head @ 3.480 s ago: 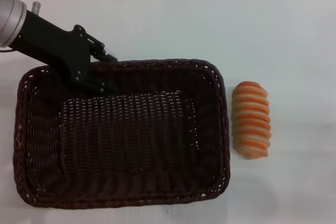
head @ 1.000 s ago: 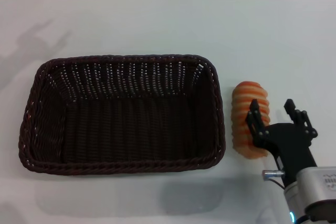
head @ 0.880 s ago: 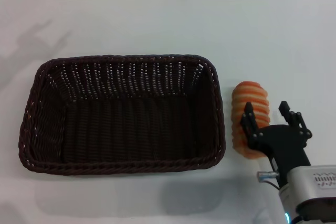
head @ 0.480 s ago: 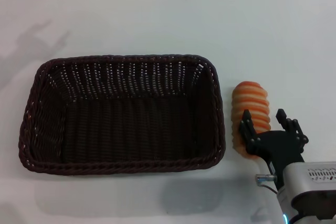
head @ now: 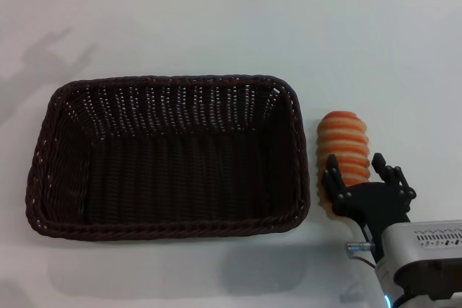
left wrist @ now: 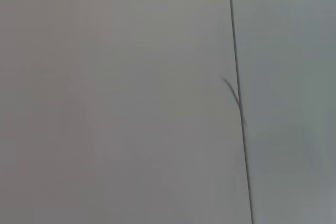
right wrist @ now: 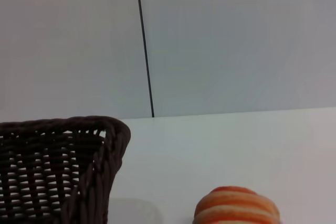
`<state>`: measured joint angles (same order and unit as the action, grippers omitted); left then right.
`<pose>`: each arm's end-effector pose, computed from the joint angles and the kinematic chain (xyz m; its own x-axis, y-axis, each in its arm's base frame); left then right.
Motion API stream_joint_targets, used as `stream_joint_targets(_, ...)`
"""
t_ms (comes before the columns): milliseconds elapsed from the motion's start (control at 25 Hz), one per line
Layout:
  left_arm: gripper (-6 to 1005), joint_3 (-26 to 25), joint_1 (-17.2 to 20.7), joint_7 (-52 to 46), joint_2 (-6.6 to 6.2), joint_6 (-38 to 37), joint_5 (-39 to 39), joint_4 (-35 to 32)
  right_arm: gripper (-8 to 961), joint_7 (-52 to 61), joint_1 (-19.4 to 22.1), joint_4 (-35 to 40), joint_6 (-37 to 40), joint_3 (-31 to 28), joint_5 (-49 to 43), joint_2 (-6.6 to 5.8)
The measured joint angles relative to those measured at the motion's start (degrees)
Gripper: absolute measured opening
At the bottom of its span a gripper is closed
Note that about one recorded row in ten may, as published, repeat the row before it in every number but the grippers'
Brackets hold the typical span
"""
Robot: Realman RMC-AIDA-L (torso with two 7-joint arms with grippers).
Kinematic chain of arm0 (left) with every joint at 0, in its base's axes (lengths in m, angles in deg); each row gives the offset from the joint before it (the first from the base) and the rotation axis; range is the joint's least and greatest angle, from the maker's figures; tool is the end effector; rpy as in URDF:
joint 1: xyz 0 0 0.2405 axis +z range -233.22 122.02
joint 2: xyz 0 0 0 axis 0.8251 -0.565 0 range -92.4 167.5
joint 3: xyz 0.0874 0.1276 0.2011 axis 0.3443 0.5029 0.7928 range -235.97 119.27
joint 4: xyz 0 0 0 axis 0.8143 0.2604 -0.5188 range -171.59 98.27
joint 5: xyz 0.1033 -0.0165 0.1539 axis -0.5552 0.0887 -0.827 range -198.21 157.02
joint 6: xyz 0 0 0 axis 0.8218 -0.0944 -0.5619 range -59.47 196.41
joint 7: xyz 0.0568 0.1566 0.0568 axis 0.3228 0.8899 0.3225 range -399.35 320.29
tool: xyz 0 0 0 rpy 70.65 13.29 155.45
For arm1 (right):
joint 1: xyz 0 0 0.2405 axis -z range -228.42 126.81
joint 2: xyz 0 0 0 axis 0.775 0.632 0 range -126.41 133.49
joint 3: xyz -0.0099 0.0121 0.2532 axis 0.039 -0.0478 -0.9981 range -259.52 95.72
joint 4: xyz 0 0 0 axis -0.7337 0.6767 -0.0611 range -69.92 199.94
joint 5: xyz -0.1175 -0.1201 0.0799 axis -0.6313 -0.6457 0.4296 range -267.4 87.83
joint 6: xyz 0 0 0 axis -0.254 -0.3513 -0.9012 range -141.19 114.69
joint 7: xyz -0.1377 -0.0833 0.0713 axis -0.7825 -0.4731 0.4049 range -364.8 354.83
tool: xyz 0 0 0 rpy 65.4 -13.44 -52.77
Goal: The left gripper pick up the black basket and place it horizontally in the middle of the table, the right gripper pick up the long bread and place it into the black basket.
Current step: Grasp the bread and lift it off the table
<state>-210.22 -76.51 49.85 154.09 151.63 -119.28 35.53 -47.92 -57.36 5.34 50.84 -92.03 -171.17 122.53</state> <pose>-0.2354 0.3484 0.1640 0.7980 -0.0058 0.6026 0.4984 -0.5559 -0.6653 0.2430 0.2210 -0.1178 0.6450 -0.2957 -0.7047 -0.7554 -0.1073 -0.6464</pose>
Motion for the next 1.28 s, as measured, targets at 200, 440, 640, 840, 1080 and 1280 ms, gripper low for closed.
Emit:
stream_joint_targets(200, 652, 0.0, -0.01, -0.01, 0.09, 0.14, 0.16, 0.41, 714, 0.19, -0.23, 0.47, -0.65, -0.24, 0.0, 0.16)
stream_joint_targets(440, 652, 0.0, 0.02, -0.13, 0.18, 0.42, 0.17, 0.68, 715, 2.74, -0.97, 1.58, -0.86, -0.05, 0.0, 0.27)
stream_joint_targets(640, 652, 0.0, 0.09, -0.52, 0.18, 0.5, 0.26, 0.92, 672, 4.12, -1.44, 2.12, -1.44, 0.11, 0.01, 0.23)
stream_joint_targets(840, 652, 0.0, 0.26, -0.84, 0.44, 0.78, 0.27, 1.89, 569, 4.14, -1.63, 2.22, -1.48, 0.17, -0.06, 0.19)
stream_joint_targets(1080, 652, 0.0, 0.34, -1.4, 0.54, 1.12, 0.27, 2.33, 502, 4.63, -1.61, 2.12, 0.95, 0.3, -0.53, 0.12)
stream_joint_targets(1280, 652, 0.0, 0.4, -1.41, 0.53, 1.14, 0.27, 2.48, 468, 4.65, -1.4, 1.74, 8.81, 1.75, -1.95, -0.12)
